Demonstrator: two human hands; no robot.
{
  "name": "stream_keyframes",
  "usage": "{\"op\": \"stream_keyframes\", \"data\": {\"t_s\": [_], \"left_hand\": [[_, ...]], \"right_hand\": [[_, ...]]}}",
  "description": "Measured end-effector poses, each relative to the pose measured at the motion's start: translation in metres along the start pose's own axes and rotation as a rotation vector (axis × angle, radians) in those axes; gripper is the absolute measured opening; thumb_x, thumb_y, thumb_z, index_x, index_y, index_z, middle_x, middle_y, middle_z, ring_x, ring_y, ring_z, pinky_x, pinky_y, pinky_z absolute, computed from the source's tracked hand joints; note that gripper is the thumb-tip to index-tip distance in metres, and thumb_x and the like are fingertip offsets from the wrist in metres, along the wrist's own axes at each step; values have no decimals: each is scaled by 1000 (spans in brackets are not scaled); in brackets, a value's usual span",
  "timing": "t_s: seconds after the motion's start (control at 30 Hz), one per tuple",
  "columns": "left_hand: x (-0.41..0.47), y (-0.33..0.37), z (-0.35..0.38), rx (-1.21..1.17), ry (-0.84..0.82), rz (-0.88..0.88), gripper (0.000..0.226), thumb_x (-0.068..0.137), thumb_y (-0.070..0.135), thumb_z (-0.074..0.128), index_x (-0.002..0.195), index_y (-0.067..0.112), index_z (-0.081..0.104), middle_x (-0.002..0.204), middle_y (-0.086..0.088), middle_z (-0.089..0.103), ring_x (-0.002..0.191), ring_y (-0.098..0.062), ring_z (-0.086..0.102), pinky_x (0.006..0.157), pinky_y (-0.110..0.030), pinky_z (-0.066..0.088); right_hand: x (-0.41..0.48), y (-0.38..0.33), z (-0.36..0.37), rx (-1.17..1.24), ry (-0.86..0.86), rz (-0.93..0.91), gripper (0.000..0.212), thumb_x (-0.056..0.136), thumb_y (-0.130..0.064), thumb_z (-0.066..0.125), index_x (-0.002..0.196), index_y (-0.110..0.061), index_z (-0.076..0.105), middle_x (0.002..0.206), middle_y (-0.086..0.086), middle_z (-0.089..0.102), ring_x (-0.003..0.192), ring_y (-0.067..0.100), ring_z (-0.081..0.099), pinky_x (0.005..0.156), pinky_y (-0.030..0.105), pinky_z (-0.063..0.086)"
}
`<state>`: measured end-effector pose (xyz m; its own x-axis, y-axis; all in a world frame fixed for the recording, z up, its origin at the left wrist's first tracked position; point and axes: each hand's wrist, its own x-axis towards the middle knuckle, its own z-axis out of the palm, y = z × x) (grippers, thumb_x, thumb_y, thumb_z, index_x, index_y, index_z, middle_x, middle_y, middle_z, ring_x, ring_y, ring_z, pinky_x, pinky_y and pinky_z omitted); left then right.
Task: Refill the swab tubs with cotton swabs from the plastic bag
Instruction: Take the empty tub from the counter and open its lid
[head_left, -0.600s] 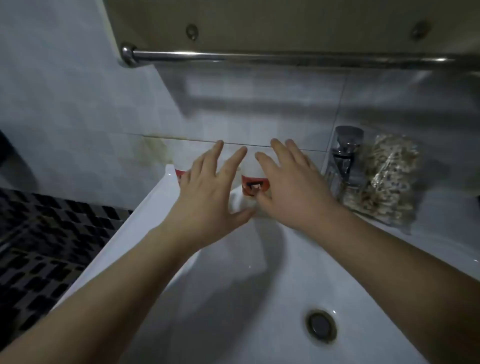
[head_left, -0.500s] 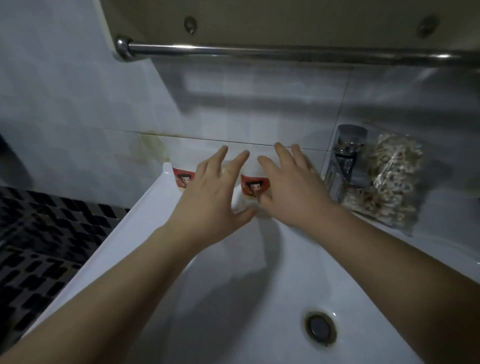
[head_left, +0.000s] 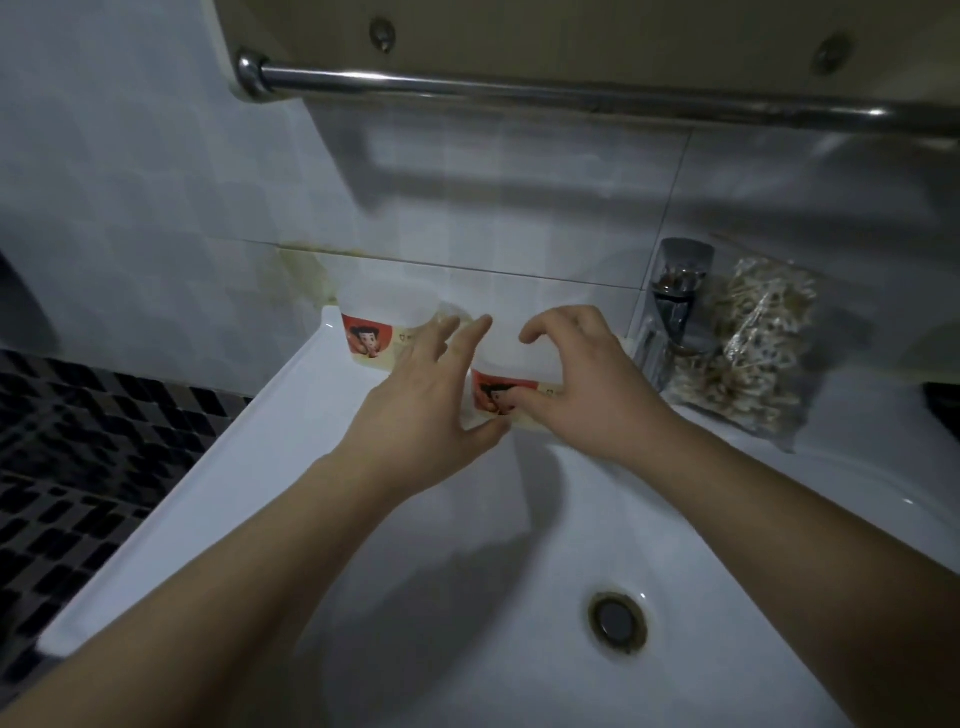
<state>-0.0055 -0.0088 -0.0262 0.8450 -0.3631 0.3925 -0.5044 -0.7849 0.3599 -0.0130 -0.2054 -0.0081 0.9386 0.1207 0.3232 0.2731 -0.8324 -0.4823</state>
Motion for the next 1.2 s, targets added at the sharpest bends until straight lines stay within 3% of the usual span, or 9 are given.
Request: {"op": "stream_keyframes", "data": {"t_s": [0.23,0.33,0.47,0.6,0.73,0.9,1.0,1.07,1.2], "left_hand": [[-27,22,7,-289,-141,4,100,81,55,76,160,31,20,158,7,36,142,-10,36,112,-24,34],[-33,36,14,-423,-195,-63,107,74,54,83,160,32,22,151,11,44,130,-9,50,105,-30,48],[-29,50,22,-570,-276,-138,88,69,34,93,143,27,46,120,22,58,102,3,60,77,-12,54],[-31,47,47,-624,-380,-169,83,66,30,95,136,24,51,119,15,64,107,-4,64,89,-29,58],[-36,36,68,-592,-445,-163,84,64,32,96,135,27,51,121,14,64,108,-7,64,93,-38,59],[-33,32,77,-587,-438,-147,83,66,32,95,135,28,49,119,18,61,109,-6,62,89,-29,58],[-33,27,80,-522,-431,-80,86,58,39,95,130,31,49,120,17,59,110,-6,59,90,-24,52],[-35,25,84,-452,-462,-25,86,59,36,96,131,31,49,123,16,56,110,-6,55,91,-19,44],[-37,27,89,-399,-480,17,100,62,36,96,146,28,43,132,13,53,121,-8,52,101,-22,41]], "right_hand": [[-65,0,-15,84,-92,-36,45,86,-39,77,121,-45,49,138,-14,35,123,4,43,95,10,31],[-85,10,-23,116,-106,-33,44,87,-36,75,119,-48,48,139,-13,37,125,3,43,102,16,33],[-101,28,-30,215,-61,-3,43,87,-29,78,119,-44,54,137,-11,44,128,0,42,105,20,36],[-115,45,-18,343,-51,110,43,81,-30,84,113,-46,60,131,-14,51,124,0,48,94,24,43],[-117,57,-6,299,-144,176,46,77,-37,87,114,-44,61,127,-13,52,116,7,53,83,23,42],[-112,66,-4,316,-202,203,44,77,-40,86,112,-47,62,126,-11,54,113,8,55,86,28,48],[-107,66,-6,470,-137,283,27,88,-45,74,110,-31,68,116,-5,68,110,11,64,89,29,54],[-105,65,-9,559,-82,427,39,96,-52,60,107,-17,71,103,2,75,98,17,72,83,31,58],[-106,73,-12,611,-89,582,51,98,-62,50,104,-17,74,103,-3,76,98,13,72,88,43,62]]}}
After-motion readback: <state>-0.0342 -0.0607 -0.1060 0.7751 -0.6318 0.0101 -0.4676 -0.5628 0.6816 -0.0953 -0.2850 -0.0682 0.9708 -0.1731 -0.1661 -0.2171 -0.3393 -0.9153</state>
